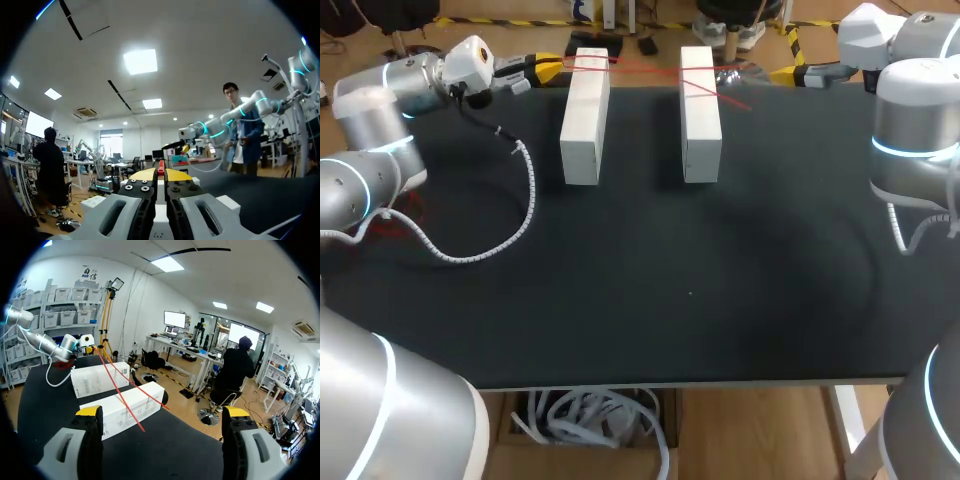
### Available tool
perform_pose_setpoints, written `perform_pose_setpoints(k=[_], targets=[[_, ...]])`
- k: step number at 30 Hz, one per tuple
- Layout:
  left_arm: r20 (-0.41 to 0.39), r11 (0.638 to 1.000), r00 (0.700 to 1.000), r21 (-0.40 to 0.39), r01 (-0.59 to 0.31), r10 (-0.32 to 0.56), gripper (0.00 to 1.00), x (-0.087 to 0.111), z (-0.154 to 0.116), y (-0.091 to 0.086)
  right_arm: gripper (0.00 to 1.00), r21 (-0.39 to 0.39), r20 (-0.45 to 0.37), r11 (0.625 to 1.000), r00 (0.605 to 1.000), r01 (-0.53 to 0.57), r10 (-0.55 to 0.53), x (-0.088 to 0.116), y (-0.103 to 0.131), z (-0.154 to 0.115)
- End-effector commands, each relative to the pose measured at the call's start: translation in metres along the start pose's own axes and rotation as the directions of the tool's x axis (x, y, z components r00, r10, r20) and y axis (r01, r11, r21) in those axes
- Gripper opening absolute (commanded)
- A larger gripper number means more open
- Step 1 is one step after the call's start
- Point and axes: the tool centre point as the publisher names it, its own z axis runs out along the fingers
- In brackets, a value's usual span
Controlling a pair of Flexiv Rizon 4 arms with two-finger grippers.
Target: Grab the tape and strap the tape.
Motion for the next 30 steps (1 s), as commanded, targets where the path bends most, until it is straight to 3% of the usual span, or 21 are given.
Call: perform_pose_setpoints(k=[1, 10, 13, 14, 30], targets=[[-0.072, 1.000, 0.997, 0.022, 0.000, 0.002, 0.00, -0.001, -0.001, -0.009, 1.00, -0.001, 0.000, 1.000, 1.000, 0.000, 0.000, 0.000, 0.000, 0.000], [-0.110, 0.997, 0.993, 0.067, -0.033, 0.041, 0.00, 0.010, 0.007, -0.039, 1.00, -0.001, 0.000, 1.000, 1.000, 0.000, 0.000, 0.000, 0.000, 0.000], [-0.126, 0.999, 0.991, 0.037, -0.033, 0.038, 0.00, 0.012, 0.008, -0.044, 1.00, -0.001, 0.000, 1.000, 1.000, 0.000, 0.000, 0.000, 0.000, 0.000], [-0.127, 1.000, 0.992, 0.004, -0.026, 0.026, 0.00, 0.013, 0.008, -0.045, 1.00, -0.001, 0.000, 1.000, 1.000, 0.000, 0.000, 0.000, 0.000, 0.000], [-0.127, 1.000, 0.992, 0.004, -0.026, 0.026, 0.00, 0.013, 0.008, -0.045, 1.00, -0.001, 0.000, 1.000, 1.000, 0.000, 0.000, 0.000, 0.000, 0.000]])
